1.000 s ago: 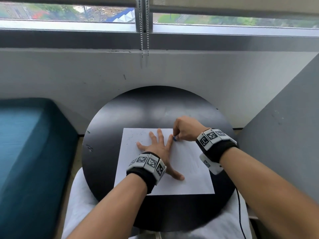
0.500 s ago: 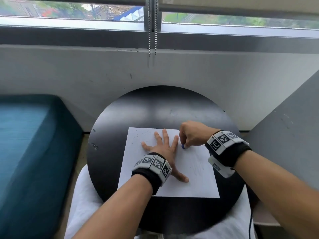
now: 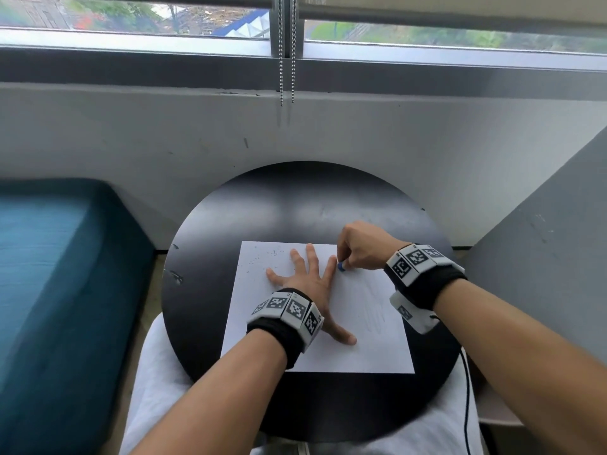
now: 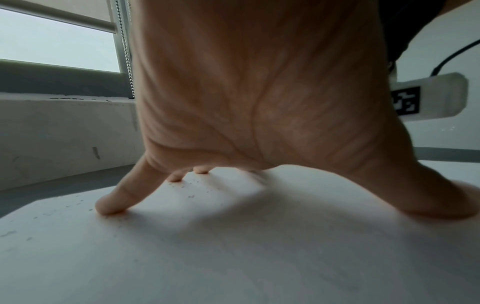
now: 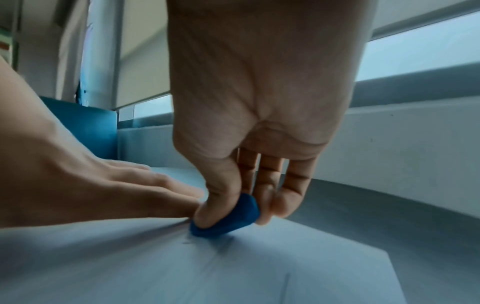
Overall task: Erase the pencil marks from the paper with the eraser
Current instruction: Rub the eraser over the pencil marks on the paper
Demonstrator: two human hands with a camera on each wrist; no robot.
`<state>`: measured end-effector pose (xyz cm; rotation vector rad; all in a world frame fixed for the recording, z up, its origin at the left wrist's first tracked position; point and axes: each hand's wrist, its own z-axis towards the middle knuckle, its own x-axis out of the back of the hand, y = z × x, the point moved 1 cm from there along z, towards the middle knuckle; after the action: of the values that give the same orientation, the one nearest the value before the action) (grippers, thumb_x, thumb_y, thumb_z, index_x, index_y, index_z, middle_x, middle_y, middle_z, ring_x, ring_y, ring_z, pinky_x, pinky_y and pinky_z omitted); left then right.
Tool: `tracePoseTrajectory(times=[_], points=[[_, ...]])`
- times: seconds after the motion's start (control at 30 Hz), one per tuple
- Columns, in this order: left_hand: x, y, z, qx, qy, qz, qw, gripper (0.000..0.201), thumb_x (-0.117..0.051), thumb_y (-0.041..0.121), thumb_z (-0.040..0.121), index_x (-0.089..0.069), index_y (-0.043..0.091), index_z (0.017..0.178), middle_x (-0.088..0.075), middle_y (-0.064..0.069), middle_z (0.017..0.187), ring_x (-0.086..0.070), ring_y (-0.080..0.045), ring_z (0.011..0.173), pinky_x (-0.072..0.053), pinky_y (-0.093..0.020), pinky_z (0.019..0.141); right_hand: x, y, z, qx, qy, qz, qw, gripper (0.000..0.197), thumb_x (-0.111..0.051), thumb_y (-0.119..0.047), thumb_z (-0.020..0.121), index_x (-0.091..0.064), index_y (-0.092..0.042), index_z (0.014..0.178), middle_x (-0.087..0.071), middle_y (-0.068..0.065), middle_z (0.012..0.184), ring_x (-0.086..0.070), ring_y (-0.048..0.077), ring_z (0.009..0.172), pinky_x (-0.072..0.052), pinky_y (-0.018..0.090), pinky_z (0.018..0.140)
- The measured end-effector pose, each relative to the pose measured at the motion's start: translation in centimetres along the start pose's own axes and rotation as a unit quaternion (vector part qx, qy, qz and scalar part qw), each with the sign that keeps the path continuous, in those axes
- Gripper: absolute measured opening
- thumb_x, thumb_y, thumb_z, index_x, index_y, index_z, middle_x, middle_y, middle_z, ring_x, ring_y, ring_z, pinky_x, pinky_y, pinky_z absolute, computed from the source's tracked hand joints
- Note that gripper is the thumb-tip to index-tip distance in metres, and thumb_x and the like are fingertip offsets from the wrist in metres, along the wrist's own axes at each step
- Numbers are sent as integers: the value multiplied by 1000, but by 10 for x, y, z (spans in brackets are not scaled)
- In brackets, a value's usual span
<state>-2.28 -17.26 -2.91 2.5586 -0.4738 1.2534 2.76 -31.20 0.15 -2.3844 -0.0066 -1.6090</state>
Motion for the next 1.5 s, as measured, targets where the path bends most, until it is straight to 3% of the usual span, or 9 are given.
tracePoseTrajectory(times=[0.13, 0.3, 0.47, 0.6, 0.77, 0.93, 1.1, 1.23, 1.5], points=[[1, 0, -1, 1, -2, 0, 1000, 154, -75, 83, 49, 26, 29, 152, 37, -14, 156, 24, -43, 146, -10, -82, 102, -3, -1, -7, 4, -73, -19, 997, 10, -80, -16, 67, -78, -20, 76, -73, 1, 76, -66, 20, 71, -45, 24, 56], [1, 0, -1, 1, 0, -4, 1000, 154, -75, 83, 49, 26, 30, 152, 37, -12, 156, 25, -42, 146, -9, -82, 103, 4, -3, 1, -8, 12, -24, 1000, 9, -79, -18, 71, -78, -20, 80, -73, 2, 80, -64, 21, 73, -37, 21, 57], [2, 0, -1, 3, -11, 3, 1000, 154, -74, 84, 49, 28, 29, 151, 39, -13, 155, 25, -43, 145, -9, -82, 103, -2, -5, -8, 11, -78, -56, 995, 11, -81, -16, 66, -77, -19, 76, -71, -1, 73, -65, 19, 70, -41, 23, 54], [1, 0, 0, -1, -6, -1, 1000, 154, -74, 84, 49, 28, 30, 151, 39, -12, 155, 26, -42, 146, -8, -81, 104, 4, -3, 0, -2, 2, -38, 999, 7, -79, -18, 70, -77, -19, 77, -70, 1, 74, -64, 22, 71, -40, 23, 57], [1, 0, -1, 1, -11, 1, 1000, 154, -75, 83, 49, 28, 30, 151, 38, -13, 155, 25, -43, 146, -9, -82, 103, -4, -5, -8, 14, -74, -46, 996, 11, -80, -16, 67, -78, -19, 77, -73, 1, 76, -66, 21, 71, -48, 26, 57], [1, -1, -2, 1, -3, 3, 1000, 153, -74, 84, 49, 27, 30, 151, 37, -12, 156, 24, -42, 146, -11, -81, 104, -3, -1, -9, 5, 4, -10, 1000, 4, -76, -17, 70, -76, -19, 74, -69, 1, 72, -62, 23, 69, -39, 23, 56], [0, 0, -2, 6, 0, 3, 1000, 154, -75, 84, 48, 27, 31, 151, 36, -12, 157, 23, -42, 147, -11, -81, 103, -8, -1, -21, 18, -76, -14, 997, 9, -79, -17, 65, -77, -20, 74, -73, 1, 74, -66, 21, 71, -45, 25, 56], [1, 0, 0, 4, 2, 5, 1000, 154, -74, 86, 47, 27, 31, 151, 37, -11, 157, 23, -42, 147, -12, -80, 104, -6, -1, -21, -3, -7, 9, 1000, 9, -77, -17, 68, -76, -18, 77, -72, 3, 76, -63, 22, 71, -42, 24, 58], [1, 0, 0, 6, 1, 8, 1000, 154, -74, 85, 47, 28, 32, 151, 37, -12, 157, 23, -42, 147, -11, -80, 104, -7, -6, -35, 6, -46, -12, 999, 8, -79, -16, 66, -76, -18, 73, -72, 2, 75, -66, 23, 72, -51, 29, 60]])
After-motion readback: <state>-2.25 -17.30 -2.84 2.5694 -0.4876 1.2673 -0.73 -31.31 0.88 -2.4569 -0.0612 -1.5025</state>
